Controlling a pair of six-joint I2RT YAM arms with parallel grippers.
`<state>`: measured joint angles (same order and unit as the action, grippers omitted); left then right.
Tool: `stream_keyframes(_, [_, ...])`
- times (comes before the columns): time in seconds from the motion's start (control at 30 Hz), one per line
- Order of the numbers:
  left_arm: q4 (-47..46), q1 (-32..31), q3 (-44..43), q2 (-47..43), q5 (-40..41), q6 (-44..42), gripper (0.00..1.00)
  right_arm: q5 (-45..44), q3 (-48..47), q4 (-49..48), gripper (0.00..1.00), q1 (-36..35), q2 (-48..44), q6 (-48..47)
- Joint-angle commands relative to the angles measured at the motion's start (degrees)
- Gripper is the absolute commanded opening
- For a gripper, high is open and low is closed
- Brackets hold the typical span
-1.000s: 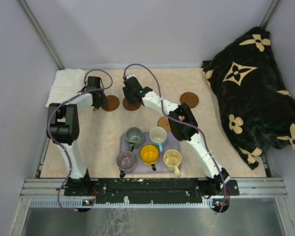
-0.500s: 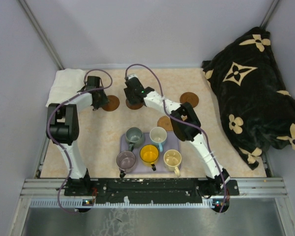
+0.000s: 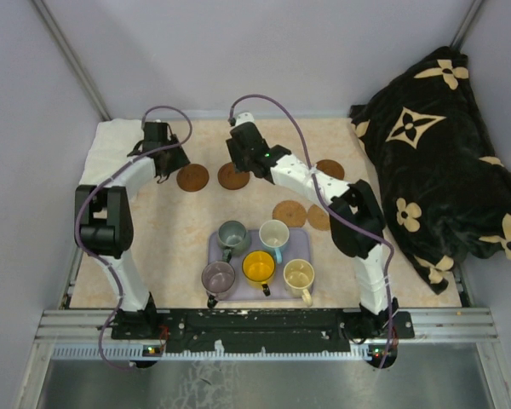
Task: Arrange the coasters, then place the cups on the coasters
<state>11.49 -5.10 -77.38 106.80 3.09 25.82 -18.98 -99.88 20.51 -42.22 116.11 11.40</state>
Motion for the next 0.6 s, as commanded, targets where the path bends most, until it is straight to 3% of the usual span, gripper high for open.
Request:
stream_keyframes(0.0, [-5.3,-0.8,4.0,-7.0,-4.3,-2.2,0.58,-7.5,8.2,1.1,0.53,0.7,-9.3,0.8])
stream_keyframes(0.13, [-7.9,-2.5,12.3,-11.4,-4.9,-1.6,0.58,-12.3,17.9,5.7,0.81,0.9,-16.6,5.5])
stream_keyframes(0.27, [-10.6,-5.7,19.2,-15.6,-4.8,-1.9,0.58,-14.0,27.2,7.6,0.98,0.8,-24.2,11.5])
stream_keyframes(0.57, [-9.9,-15.1,26.3,-24.1,-2.5,-5.5,0.58,-14.3,37.1,10.1,0.99,1.3,-29.6,22.6])
